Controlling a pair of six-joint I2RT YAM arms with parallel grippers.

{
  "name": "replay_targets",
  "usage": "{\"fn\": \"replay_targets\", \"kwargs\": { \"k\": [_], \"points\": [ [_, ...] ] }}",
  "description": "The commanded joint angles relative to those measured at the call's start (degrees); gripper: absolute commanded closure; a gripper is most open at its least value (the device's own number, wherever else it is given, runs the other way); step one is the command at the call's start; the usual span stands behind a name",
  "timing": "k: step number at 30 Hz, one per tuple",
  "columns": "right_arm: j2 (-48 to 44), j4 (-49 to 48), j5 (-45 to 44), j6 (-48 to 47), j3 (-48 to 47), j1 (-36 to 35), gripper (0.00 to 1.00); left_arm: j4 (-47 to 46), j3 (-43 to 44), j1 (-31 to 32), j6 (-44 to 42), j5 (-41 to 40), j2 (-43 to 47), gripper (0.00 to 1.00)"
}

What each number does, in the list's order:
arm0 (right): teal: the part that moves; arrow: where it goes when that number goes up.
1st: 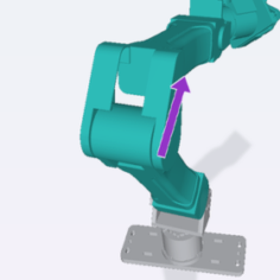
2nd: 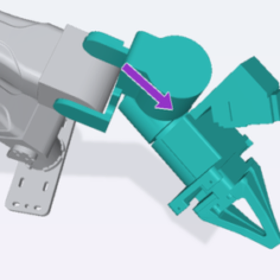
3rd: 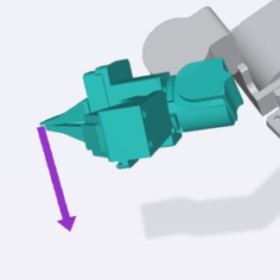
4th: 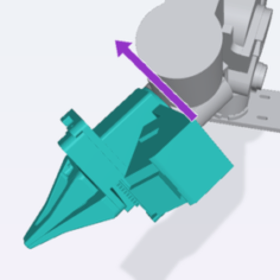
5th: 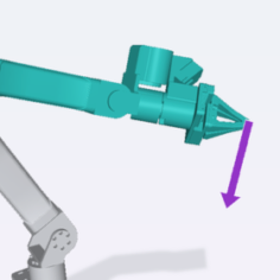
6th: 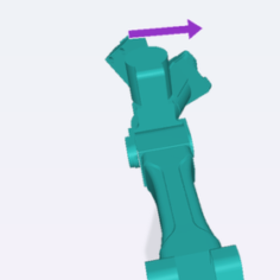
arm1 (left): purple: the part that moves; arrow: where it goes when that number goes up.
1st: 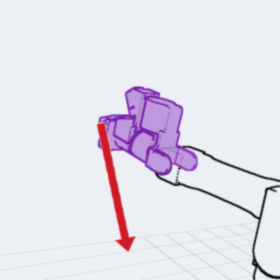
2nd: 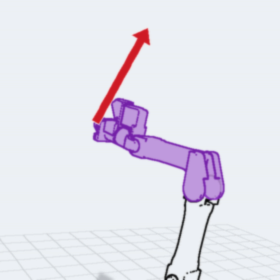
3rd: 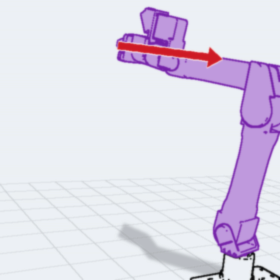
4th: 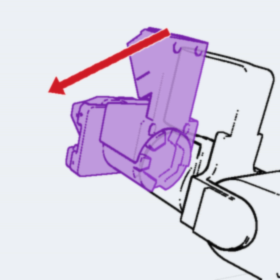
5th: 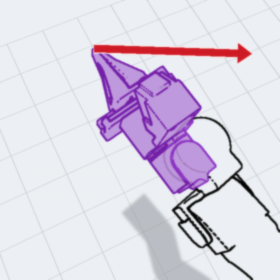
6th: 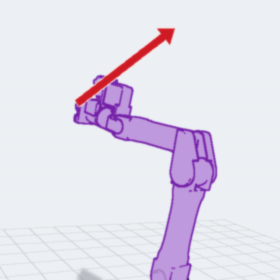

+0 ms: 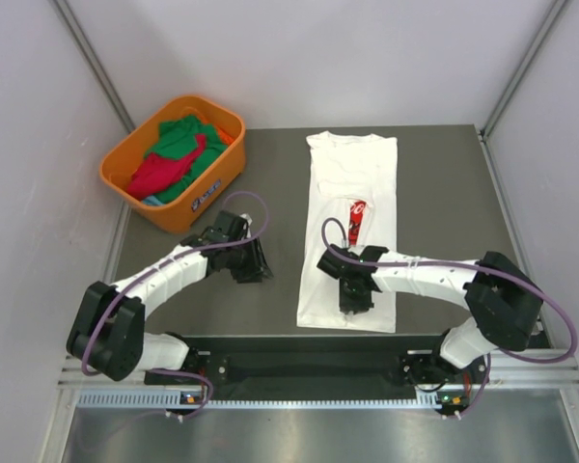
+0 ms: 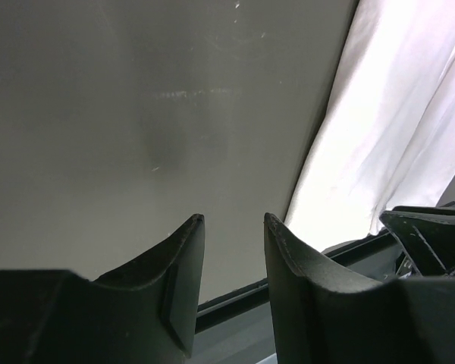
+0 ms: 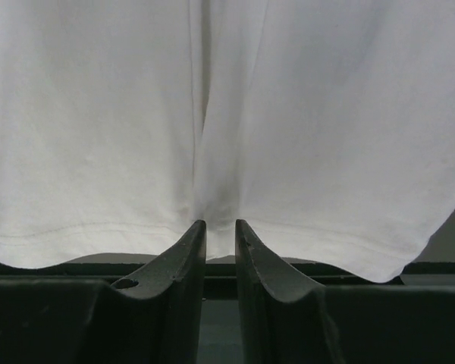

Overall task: Fold and stack the t-shirts
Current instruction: Fold the tshirt

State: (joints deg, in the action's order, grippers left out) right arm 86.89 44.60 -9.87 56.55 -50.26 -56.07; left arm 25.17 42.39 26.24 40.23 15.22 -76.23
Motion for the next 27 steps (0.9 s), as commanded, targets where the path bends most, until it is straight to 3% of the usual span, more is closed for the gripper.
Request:
{"fn": "replay_targets", "kwargs": {
  "k": [1,8,19,22,24,27],
  "points": [
    [-1.81,3.47,-2.70,1.28,-4.31,-0.79,0.77,-2.14,-1.08,-0.22,-1.12,0.60,1.52,0.58],
    [-2.17,3.04,-1.82,1.28,-4.50,-1.14,0.77,-7.84,-4.94,0.04,0.72,7.10,0.73,0.59],
    [0.12,1.10,-0.33,2.24,-1.51,-3.95,0.80,-8.47,-7.06,0.30,0.99,7.01,2.22,0.59],
    [1.17,2.07,-0.50,2.68,-1.33,-4.66,0.85,-8.47,-7.15,0.30,1.08,7.01,2.48,0.59],
    [1.35,3.55,-1.72,3.03,-1.59,-5.36,1.00,-8.29,-7.32,0.30,1.08,6.75,2.83,0.59],
    [1.26,6.89,-3.66,3.30,-3.69,-6.76,1.00,-7.59,-7.32,0.30,0.91,5.87,3.19,0.59]
  ]
}}
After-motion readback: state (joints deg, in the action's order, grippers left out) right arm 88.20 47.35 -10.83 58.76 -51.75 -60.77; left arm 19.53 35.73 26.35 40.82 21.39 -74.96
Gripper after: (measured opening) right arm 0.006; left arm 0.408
